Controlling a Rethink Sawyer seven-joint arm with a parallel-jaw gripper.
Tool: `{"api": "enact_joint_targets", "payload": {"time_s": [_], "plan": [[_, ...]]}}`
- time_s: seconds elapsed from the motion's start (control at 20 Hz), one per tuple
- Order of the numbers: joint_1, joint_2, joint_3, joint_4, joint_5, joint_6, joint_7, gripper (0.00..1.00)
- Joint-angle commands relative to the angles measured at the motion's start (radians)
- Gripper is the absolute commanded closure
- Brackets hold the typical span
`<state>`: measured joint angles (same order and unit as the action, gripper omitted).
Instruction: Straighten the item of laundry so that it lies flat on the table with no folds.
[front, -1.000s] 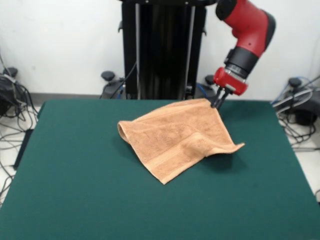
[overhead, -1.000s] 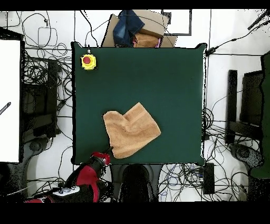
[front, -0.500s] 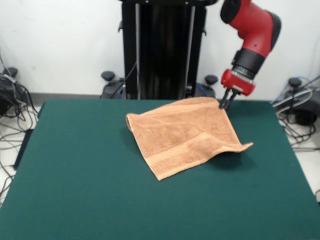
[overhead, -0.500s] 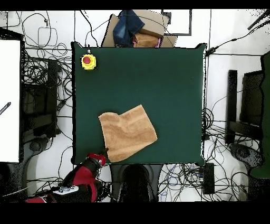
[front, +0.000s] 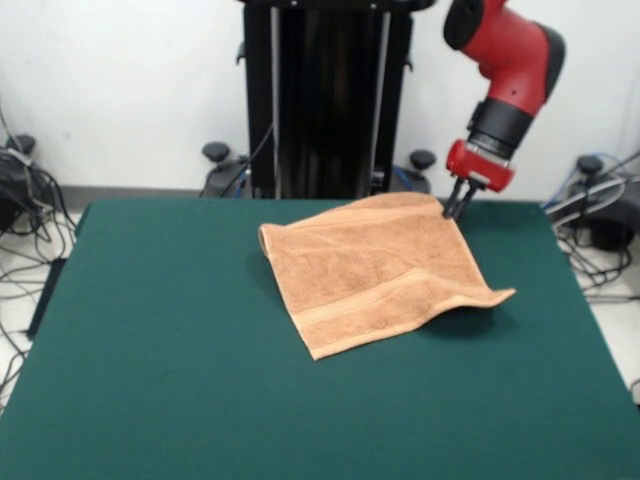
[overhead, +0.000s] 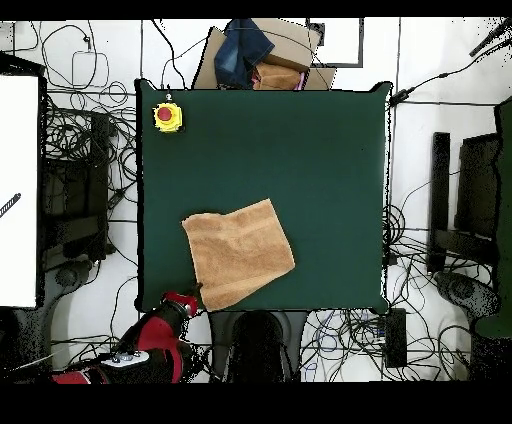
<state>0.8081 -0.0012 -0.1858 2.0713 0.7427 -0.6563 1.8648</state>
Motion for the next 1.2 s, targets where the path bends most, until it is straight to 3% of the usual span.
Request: {"api": "enact_joint_targets", "payload": {"time_s": [0.05, 0.4, 1.2], "plan": [[-0.038, 0.016, 0.108, -0.122, -0.008, -0.062, 0.32, 1.0], [-0.047, -0.022, 0.136, -0.111, -0.017, -0.054, 0.337, 1.0], [-0.016, -0.108, 0.191, -0.092, 0.133, 0.018, 0.294, 1.0]]}}
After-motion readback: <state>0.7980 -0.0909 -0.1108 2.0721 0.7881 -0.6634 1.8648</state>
